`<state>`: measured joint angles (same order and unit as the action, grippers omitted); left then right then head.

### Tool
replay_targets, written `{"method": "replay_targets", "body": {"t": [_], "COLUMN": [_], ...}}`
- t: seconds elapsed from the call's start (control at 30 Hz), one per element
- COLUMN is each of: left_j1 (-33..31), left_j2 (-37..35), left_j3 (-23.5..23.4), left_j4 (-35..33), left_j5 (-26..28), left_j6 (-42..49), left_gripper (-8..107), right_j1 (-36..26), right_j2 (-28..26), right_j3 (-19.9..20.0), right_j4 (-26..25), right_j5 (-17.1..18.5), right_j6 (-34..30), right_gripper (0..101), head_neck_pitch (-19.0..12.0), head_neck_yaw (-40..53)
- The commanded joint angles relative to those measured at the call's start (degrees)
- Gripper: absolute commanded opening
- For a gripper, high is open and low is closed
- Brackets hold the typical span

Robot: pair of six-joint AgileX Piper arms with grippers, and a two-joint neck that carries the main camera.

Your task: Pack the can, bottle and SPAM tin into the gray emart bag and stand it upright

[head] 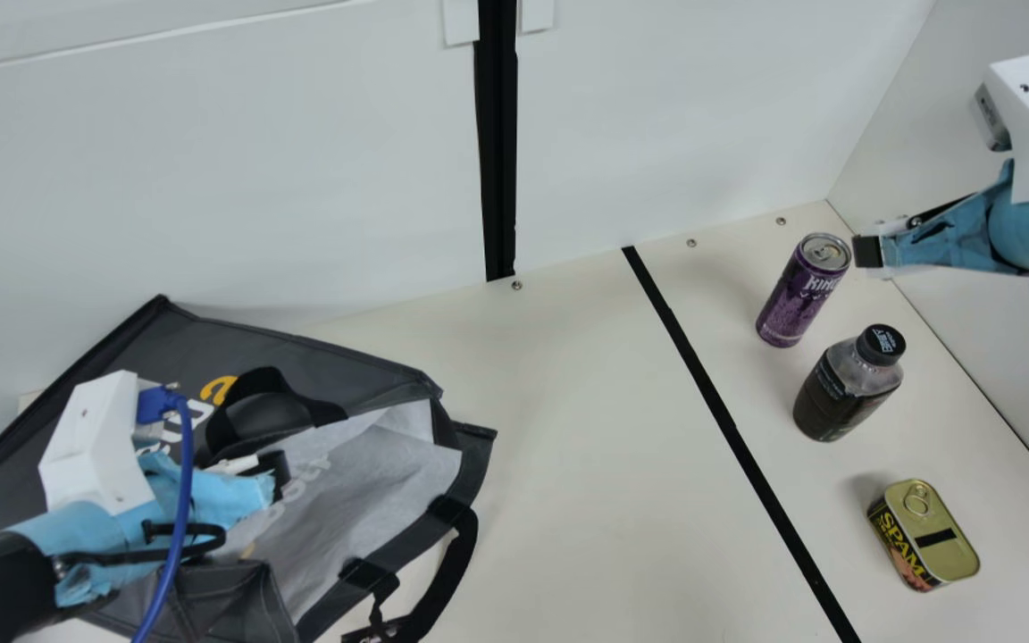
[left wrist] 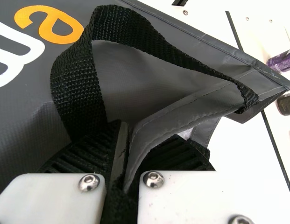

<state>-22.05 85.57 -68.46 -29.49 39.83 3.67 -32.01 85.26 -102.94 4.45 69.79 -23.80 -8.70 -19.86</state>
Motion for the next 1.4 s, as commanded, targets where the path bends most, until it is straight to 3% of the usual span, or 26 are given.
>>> {"method": "replay_targets", "body": {"t": [0.0,0.93,1.37], "left_j1": [0.00,0.00,0.00], "left_j2": [0.00,0.00,0.00], "left_j3": [0.00,0.00,0.00], "left_j4": [0.00,0.00,0.00], "left_j5": [0.00,0.00,0.00], "left_j6": [0.00,0.00,0.00], "left_gripper": [-8,-8,-8], "right_j1": [0.20,2.98,3.02], "right_j2": [1.27,17.96,23.99], "right_j3": [-0.66,-11.24,-14.33], "right_j4": [0.04,0.57,0.58], "right_j5": [0.11,0.11,0.11], "right_j6": [0.14,1.71,1.82], "right_gripper": [95,95,95], "head_neck_pitch": [-1.30,-1.30,-1.30], "head_neck_yaw": [-0.14,-0.14,-0.14]}}
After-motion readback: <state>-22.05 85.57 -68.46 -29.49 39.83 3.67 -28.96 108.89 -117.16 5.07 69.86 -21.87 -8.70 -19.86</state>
